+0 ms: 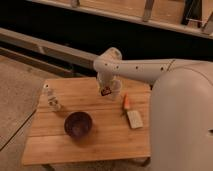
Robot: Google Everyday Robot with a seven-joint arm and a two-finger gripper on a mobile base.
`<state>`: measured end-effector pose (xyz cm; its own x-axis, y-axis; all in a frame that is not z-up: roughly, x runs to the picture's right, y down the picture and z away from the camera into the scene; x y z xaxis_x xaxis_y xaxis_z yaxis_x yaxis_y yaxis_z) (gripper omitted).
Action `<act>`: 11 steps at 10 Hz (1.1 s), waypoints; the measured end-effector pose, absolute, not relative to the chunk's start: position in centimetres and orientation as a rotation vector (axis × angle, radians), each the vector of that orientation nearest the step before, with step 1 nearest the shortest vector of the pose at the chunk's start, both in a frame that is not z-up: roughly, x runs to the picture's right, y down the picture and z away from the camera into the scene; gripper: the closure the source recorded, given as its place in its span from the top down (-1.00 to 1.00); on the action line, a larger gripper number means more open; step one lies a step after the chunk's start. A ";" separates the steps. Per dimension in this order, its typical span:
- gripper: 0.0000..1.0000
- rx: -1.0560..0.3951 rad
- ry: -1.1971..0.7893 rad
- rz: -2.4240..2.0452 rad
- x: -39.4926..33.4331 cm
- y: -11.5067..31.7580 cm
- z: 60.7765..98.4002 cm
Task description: Place the eraser in the ceramic cup
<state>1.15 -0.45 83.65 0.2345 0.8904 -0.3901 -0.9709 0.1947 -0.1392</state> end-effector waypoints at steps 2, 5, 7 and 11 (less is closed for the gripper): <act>-1.00 -0.373 0.230 1.338 1.6 -1.3 83.8; -1.00 -0.336 0.215 1.351 3.0 -3.0 84.0; -1.00 -0.312 0.225 1.355 4.6 -3.6 84.5; -1.00 -0.287 0.233 1.376 7.0 -4.1 85.8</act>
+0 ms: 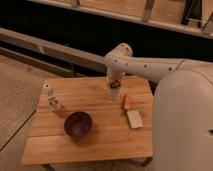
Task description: Place the eraser in the ceramic cup
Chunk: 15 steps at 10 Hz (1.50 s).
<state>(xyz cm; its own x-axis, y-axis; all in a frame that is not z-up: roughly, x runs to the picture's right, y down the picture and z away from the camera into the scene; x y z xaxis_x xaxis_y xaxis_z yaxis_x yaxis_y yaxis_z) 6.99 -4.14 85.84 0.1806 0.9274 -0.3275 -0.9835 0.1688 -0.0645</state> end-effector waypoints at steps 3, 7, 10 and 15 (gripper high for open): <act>-1.00 -0.277 0.223 1.377 7.6 -4.1 87.2; -1.00 -0.253 0.186 1.375 6.9 -4.2 88.2; -1.00 -0.198 0.101 1.399 5.9 -5.7 87.7; -1.00 -0.159 0.082 1.372 5.1 -3.0 86.6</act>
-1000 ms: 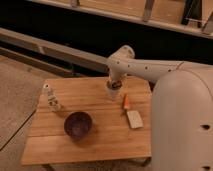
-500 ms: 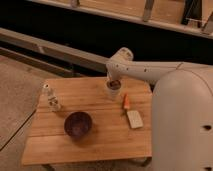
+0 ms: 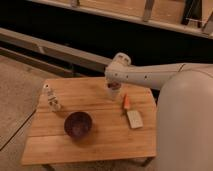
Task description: Place the eraser in the ceramic cup
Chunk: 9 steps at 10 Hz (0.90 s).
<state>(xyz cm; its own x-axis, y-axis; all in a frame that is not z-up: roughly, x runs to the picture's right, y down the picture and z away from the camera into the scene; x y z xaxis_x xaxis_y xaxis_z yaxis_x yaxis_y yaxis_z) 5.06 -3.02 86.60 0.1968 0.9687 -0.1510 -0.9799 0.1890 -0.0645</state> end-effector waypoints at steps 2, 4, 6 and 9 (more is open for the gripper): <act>-1.00 -0.153 0.092 1.376 5.3 -2.5 86.6; -1.00 -0.147 0.093 1.380 5.6 -2.4 86.6; -1.00 -0.138 0.091 1.383 5.7 -2.7 86.6; -1.00 -0.133 0.095 1.383 5.9 -2.8 86.9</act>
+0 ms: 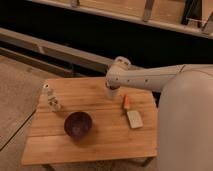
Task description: Place the eraser in the ceramic cup
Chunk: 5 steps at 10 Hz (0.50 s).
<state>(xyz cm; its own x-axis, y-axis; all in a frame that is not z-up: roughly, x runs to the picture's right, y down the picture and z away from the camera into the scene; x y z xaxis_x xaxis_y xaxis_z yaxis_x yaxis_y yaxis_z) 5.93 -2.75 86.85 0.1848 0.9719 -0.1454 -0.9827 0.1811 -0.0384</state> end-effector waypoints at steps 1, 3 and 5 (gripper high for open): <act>-1.00 -0.135 0.098 1.380 5.9 -2.7 87.0; -1.00 -0.137 0.101 1.376 5.8 -2.7 87.3; -1.00 -0.136 0.100 1.376 5.8 -2.9 87.5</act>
